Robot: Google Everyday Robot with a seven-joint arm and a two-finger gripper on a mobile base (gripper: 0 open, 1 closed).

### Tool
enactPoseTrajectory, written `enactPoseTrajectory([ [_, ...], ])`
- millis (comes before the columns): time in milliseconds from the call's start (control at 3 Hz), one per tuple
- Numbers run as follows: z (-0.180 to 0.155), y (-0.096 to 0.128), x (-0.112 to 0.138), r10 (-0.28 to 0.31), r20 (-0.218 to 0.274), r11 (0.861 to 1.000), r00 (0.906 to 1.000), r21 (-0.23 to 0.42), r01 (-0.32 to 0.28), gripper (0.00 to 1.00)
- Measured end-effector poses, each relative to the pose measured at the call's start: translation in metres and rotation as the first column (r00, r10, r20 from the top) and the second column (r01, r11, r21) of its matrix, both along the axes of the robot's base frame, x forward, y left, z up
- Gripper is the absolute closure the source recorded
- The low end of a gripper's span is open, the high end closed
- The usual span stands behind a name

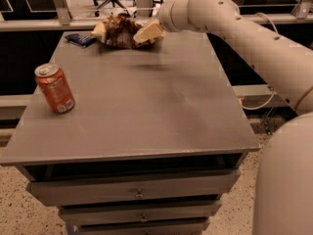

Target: Move brown chip bag near rxbar blueberry

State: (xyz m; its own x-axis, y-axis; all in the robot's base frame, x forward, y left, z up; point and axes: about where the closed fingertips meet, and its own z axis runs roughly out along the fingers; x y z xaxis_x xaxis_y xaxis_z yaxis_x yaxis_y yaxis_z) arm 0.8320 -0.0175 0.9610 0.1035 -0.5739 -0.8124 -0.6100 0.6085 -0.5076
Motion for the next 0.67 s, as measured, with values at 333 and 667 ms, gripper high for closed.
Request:
enactPoseTrajectory([
  [333, 0.005, -0.051, -0.014, -0.07, -0.002, 0.998, 0.9976, -0.009, 0.07, 0.0],
  [667, 0.014, -0.094, -0.023, -0.147, 0.009, 0.989, 0.9891, -0.027, 0.147, 0.0],
])
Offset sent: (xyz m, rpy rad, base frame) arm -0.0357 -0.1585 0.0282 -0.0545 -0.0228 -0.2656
